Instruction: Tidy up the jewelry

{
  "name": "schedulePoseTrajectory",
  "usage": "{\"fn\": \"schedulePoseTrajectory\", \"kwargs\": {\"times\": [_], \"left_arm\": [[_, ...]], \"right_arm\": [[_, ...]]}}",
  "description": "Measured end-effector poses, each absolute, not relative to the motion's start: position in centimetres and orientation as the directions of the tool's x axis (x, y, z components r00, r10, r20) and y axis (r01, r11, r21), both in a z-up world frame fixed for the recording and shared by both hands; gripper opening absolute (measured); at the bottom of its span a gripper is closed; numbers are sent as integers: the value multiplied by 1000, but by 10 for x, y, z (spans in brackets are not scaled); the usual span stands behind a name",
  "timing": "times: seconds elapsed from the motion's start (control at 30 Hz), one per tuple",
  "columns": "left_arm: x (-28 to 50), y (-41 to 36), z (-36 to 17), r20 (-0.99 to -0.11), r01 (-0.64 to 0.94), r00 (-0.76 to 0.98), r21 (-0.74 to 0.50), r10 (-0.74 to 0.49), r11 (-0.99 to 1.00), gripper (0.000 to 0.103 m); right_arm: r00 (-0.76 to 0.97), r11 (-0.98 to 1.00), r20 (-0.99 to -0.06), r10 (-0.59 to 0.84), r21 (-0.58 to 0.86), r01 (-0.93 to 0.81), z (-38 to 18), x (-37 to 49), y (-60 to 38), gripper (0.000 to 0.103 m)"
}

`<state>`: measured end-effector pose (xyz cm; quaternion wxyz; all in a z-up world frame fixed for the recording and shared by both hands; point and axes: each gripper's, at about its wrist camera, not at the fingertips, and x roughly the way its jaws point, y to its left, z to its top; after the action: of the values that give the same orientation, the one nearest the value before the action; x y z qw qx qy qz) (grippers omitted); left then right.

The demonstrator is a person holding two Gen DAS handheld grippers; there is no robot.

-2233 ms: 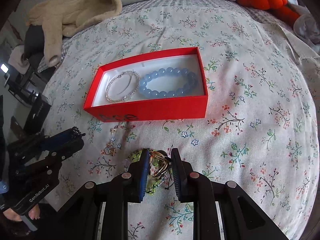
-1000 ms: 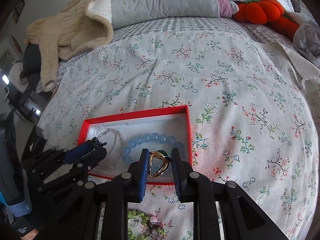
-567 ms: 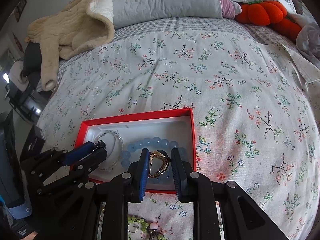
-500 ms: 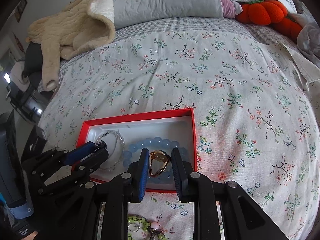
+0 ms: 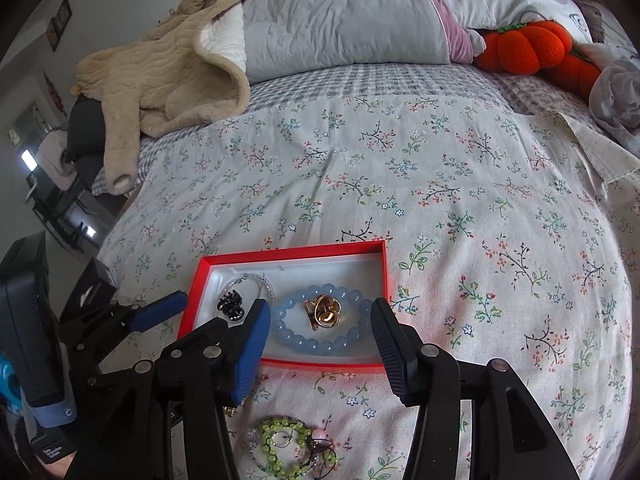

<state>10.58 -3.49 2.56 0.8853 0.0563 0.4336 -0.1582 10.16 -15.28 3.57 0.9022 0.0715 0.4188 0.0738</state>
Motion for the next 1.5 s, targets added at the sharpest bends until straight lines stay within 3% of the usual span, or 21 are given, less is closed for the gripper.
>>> {"fn": "schedulePoseTrajectory", "kwargs": {"times": [0.17, 0.33, 0.47, 0.8, 1.5], "left_arm": [[95, -32, 31, -784, 337, 579, -17, -221, 941, 65], [85, -25, 33, -787, 336, 576, -22, -223, 942, 77], [79, -20, 32, -797, 330, 561, -30, -222, 943, 80], [63, -10, 21, -830, 317, 520, -31, -201, 948, 82], [58, 17, -29, -938, 237, 318, -63, -139, 969, 83]], "right_arm": [[639, 981, -747, 182, 184, -63, 40, 92, -159, 55], [641, 983, -749, 170, 170, -61, 42, 80, -163, 64], [638, 985, -753, 161, 159, -61, 41, 73, -166, 68], [614, 992, -779, 126, 115, -58, 33, 52, -169, 76], [462, 999, -886, 48, 41, -26, -13, 29, -157, 76]]}}
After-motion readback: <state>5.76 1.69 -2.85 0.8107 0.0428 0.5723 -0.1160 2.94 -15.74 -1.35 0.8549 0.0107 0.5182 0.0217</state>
